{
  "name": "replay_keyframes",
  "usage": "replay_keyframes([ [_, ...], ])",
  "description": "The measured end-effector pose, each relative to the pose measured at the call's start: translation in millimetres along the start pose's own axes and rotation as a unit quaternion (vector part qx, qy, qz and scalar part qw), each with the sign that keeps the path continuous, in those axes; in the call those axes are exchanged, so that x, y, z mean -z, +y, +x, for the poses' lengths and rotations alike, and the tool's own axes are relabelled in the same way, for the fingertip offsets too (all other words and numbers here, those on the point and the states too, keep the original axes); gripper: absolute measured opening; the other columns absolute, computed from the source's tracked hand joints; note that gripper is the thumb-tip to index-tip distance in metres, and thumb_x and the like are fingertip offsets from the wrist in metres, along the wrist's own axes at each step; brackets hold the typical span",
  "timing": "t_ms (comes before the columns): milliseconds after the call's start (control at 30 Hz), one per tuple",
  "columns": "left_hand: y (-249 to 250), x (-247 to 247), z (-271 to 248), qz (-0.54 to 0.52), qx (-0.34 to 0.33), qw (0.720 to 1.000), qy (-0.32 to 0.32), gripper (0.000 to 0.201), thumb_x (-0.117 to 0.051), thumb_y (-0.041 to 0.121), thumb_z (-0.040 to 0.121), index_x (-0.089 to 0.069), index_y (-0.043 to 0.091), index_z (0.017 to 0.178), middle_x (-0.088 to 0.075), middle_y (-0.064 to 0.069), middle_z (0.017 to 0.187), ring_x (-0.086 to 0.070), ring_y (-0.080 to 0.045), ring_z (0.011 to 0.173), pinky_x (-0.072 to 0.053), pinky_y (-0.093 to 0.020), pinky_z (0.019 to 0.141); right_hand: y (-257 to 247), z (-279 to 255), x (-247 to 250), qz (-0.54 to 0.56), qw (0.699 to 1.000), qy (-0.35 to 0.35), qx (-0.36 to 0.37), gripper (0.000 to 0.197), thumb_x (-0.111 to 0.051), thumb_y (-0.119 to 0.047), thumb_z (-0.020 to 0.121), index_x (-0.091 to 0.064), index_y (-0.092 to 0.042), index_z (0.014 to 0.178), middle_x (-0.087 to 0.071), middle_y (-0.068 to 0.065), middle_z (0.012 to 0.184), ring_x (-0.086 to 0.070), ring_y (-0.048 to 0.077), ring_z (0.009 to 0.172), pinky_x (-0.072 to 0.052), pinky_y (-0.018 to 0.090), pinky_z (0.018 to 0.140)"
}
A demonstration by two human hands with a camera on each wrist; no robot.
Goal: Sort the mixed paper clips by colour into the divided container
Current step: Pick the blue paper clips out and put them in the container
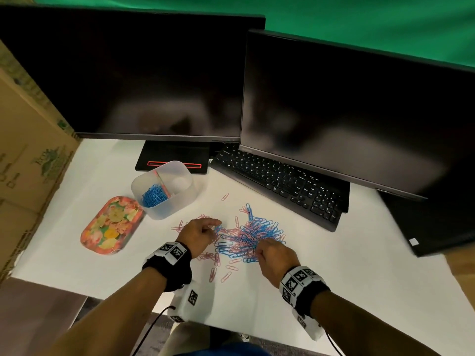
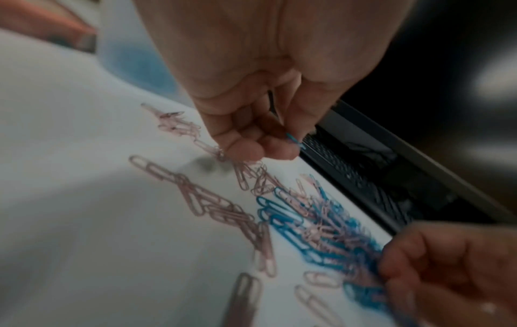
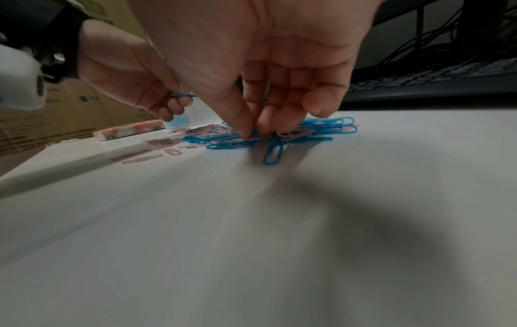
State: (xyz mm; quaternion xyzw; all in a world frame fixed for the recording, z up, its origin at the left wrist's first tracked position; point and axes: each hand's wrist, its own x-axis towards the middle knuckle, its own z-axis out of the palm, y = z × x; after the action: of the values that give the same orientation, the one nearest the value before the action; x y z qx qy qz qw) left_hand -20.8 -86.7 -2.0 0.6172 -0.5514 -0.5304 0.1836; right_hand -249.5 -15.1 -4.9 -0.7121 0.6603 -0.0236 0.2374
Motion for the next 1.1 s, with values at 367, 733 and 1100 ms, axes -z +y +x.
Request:
replay_keyframes([
  [367,7,-2,-15,-0.427,0.116,0.897,0.003,0.023,-0.035,-0.001,0.081,-0.057,0.006,0.082,-0.051,-0.008,0.066,-0.048,-0.020,0.055,-0.042,-0.030,0.056,-62,24,-1,-0.076,0.991,-0.068,0.091,0.033,-0.045,-0.031,0.096,-0.056,-0.017,0.123,-0.054,0.008,0.122,-0.050,0.028,0.116,-0.045,0.037,0.092],
  [733,-3,0,-2,-0.100,0.059,0.992,0.056,0.013,-0.060,0.012,0.085,-0.056,0.011,0.072,-0.051,-0.001,0.058,-0.047,-0.018,0.056,-0.042,-0.026,0.056,-70,47,-1,-0.142,0.983,-0.087,0.077,0.029,-0.049,-0.011,0.090,-0.057,-0.010,0.118,-0.053,0.009,0.120,-0.049,0.029,0.117,-0.047,0.039,0.092],
  [1100,-8,-8,3,0.132,-0.011,0.990,0.046,0.005,-0.061,0.023,0.086,-0.064,0.022,0.082,-0.065,0.006,0.079,-0.060,-0.015,0.079,-0.040,-0.016,0.072,-32,44,22,0.439,0.890,-0.023,-0.120,0.016,-0.062,-0.008,0.089,-0.064,-0.017,0.076,-0.069,0.006,0.074,-0.061,0.019,0.066,-0.054,0.032,0.068],
])
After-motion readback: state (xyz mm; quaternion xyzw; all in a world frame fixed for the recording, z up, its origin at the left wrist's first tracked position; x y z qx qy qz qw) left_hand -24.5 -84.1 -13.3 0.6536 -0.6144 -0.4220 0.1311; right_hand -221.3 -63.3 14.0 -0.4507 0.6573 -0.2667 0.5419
